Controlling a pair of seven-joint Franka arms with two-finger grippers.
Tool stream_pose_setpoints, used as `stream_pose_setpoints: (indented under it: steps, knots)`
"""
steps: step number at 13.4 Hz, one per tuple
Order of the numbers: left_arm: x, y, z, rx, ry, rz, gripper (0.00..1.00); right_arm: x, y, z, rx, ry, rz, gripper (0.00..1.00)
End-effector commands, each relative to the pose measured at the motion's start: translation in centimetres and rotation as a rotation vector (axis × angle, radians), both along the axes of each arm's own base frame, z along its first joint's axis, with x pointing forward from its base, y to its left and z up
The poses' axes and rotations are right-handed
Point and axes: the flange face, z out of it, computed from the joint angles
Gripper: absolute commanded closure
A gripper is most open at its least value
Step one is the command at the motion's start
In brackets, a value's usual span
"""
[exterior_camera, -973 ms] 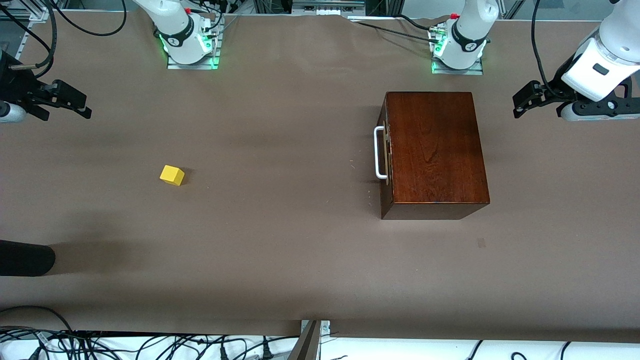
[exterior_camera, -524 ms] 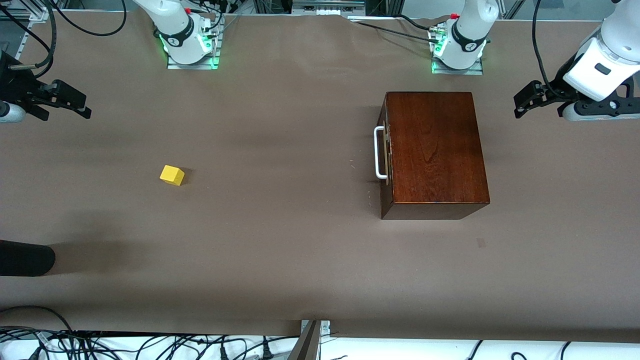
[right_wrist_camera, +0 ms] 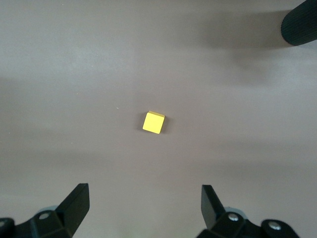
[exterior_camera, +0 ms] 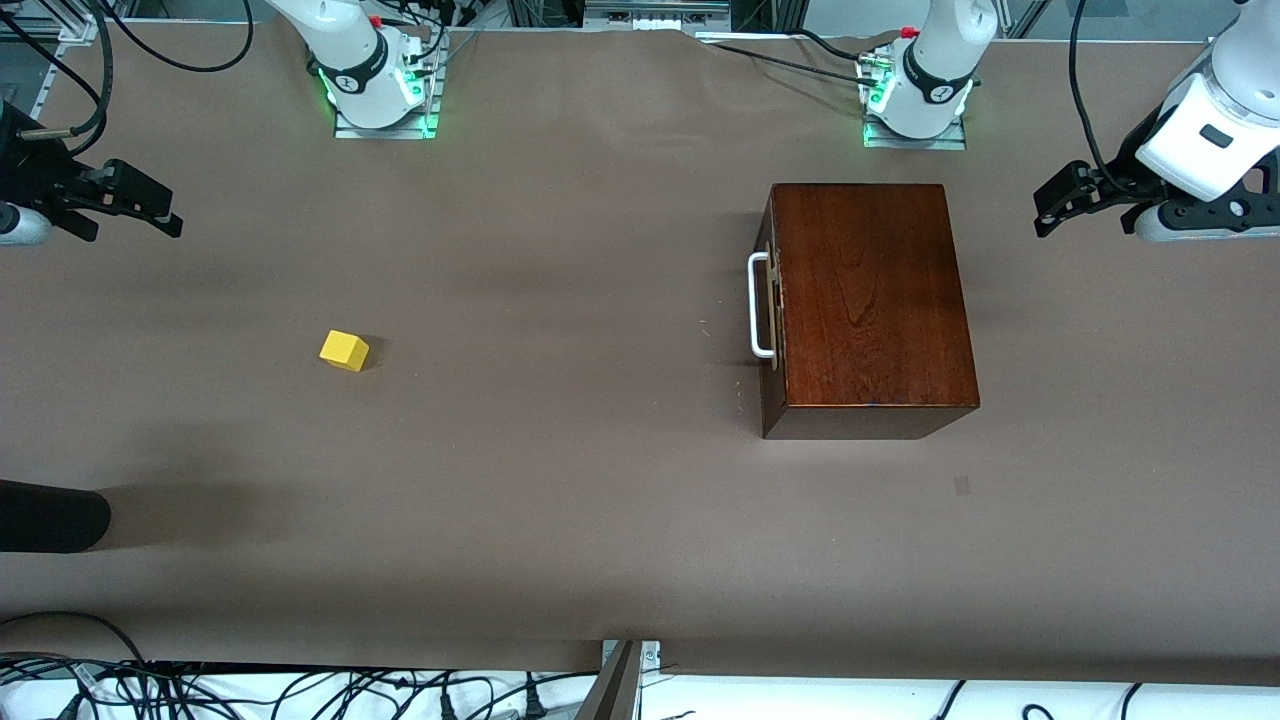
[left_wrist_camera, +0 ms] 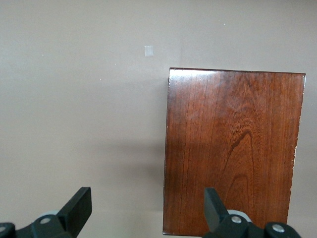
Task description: Open drawer, take yellow block, close drawer
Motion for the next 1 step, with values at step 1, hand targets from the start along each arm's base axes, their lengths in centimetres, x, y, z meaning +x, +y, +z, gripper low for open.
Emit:
stream_pose_setpoints:
  steps: [1]
  knots:
    - [-0.29, 0.30, 0.81, -0.020, -0.002, -0.008, 0.00, 0.26, -0.31, -0.02, 0.000, 0.011, 0.015, 0.00]
